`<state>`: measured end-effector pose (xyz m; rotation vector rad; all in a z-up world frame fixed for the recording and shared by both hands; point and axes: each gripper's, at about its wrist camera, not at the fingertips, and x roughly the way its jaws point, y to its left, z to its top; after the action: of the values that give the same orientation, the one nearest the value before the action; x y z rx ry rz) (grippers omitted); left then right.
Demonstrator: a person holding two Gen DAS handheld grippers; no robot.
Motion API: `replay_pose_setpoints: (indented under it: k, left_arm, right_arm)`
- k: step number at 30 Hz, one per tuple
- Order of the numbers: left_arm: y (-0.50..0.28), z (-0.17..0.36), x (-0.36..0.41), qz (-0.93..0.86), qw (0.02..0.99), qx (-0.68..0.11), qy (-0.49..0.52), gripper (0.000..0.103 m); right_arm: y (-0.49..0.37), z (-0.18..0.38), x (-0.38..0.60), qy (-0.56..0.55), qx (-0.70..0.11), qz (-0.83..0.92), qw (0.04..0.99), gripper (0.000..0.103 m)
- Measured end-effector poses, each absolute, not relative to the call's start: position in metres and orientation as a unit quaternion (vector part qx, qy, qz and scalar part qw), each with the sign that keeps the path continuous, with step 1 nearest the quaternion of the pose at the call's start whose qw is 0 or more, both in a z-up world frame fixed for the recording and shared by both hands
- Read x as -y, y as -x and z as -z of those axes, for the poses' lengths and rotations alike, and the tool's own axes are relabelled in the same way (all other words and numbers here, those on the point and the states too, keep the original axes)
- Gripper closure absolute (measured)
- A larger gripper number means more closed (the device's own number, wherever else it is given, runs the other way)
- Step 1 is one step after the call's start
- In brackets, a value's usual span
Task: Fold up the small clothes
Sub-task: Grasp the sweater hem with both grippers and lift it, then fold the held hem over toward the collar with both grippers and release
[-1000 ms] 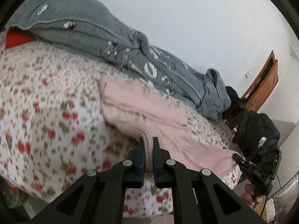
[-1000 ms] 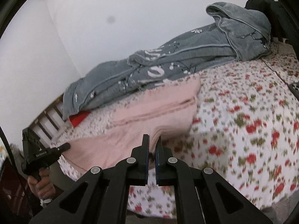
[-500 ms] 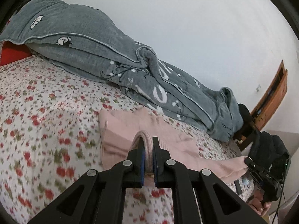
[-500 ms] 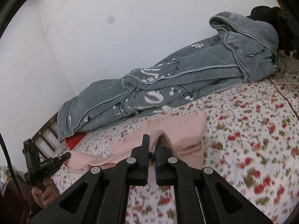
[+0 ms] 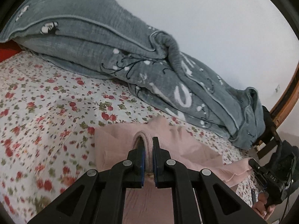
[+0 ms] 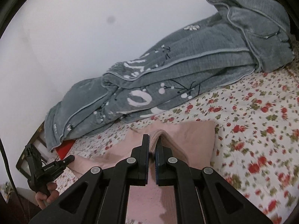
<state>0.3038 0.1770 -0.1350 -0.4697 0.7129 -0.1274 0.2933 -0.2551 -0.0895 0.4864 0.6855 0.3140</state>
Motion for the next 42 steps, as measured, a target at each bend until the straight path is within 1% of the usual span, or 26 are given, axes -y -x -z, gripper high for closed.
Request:
replay_pose_setpoints:
  k: [8,11,13,14,15,16,17,18,20,22,28,29,30,32,33,34,36,40,42]
  left_arm:
    - [-0.362,0.169,-0.178,0.063,0.896,-0.386,0.211,0.095]
    - [-0.377,0.182,-0.181,0.07,0.885,-0.405,0.221,0.092]
    - [-0.384,0.189,-0.183,0.076,0.874,-0.423,0.226,0.089]
    - [-0.385,0.191,-0.183,0.082,0.872,-0.428,0.224,0.084]
    - [-0.384,0.191,-0.182,0.085,0.874,-0.428,0.215,0.077]
    - [-0.382,0.19,-0.181,0.08,0.879,-0.424,0.205,0.071]
    - [-0.381,0.188,-0.181,0.074,0.885,-0.418,0.193,0.054]
    - [-0.377,0.184,-0.181,0.069,0.894,-0.403,0.182,0.041]
    - [-0.373,0.178,-0.183,0.07,0.905,-0.38,0.18,0.04]
    - [-0.376,0.177,-0.182,0.067,0.906,-0.381,0.172,0.04]
    - [-0.392,0.196,-0.168,0.052,0.902,-0.406,0.141,0.042]
    - [-0.393,0.202,-0.165,0.05,0.902,-0.408,0.132,0.045]
    - [-0.393,0.206,-0.163,0.05,0.903,-0.409,0.123,0.059]
    - [-0.392,0.212,-0.16,0.05,0.902,-0.414,0.108,0.076]
    - [-0.392,0.213,-0.16,0.052,0.904,-0.412,0.103,0.088]
    - [-0.391,0.213,-0.16,0.059,0.905,-0.408,0.101,0.091]
    - [-0.387,0.208,-0.164,0.057,0.912,-0.393,0.104,0.092]
    - [-0.382,0.205,-0.174,0.039,0.917,-0.381,0.107,0.096]
    - [-0.384,0.21,-0.175,0.043,0.912,-0.393,0.109,0.096]
  right_arm:
    - [-0.359,0.13,0.244,-0.21,-0.361,-0.127,0.9,0.098]
    - [-0.374,0.14,0.239,-0.183,-0.367,-0.105,0.906,0.097]
    - [-0.381,0.148,0.237,-0.174,-0.379,-0.097,0.904,0.089]
    - [-0.384,0.152,0.237,-0.169,-0.387,-0.097,0.902,0.086]
    - [-0.387,0.156,0.236,-0.16,-0.394,-0.097,0.9,0.079]
    - [-0.387,0.157,0.237,-0.15,-0.397,-0.093,0.901,0.078]
    - [-0.388,0.158,0.237,-0.134,-0.4,-0.087,0.902,0.078]
    - [-0.387,0.158,0.236,-0.118,-0.4,-0.085,0.905,0.077]
    - [-0.387,0.157,0.238,-0.099,-0.397,-0.082,0.909,0.072]
    - [-0.389,0.157,0.239,-0.091,-0.399,-0.083,0.909,0.067]
    - [-0.403,0.179,0.23,-0.071,-0.433,-0.086,0.895,0.067]
    - [-0.404,0.183,0.23,-0.068,-0.435,-0.083,0.894,0.067]
    - [-0.406,0.188,0.229,-0.067,-0.439,-0.082,0.892,0.067]
    - [-0.408,0.193,0.23,-0.069,-0.447,-0.08,0.888,0.073]
    - [-0.409,0.194,0.23,-0.069,-0.446,-0.08,0.889,0.081]
    - [-0.409,0.194,0.23,-0.068,-0.446,-0.085,0.889,0.093]
    - [-0.408,0.195,0.225,-0.059,-0.442,-0.092,0.89,0.097]
    - [-0.395,0.181,0.233,-0.078,-0.392,-0.094,0.912,0.098]
    - [-0.4,0.187,0.234,-0.081,-0.409,-0.087,0.905,0.098]
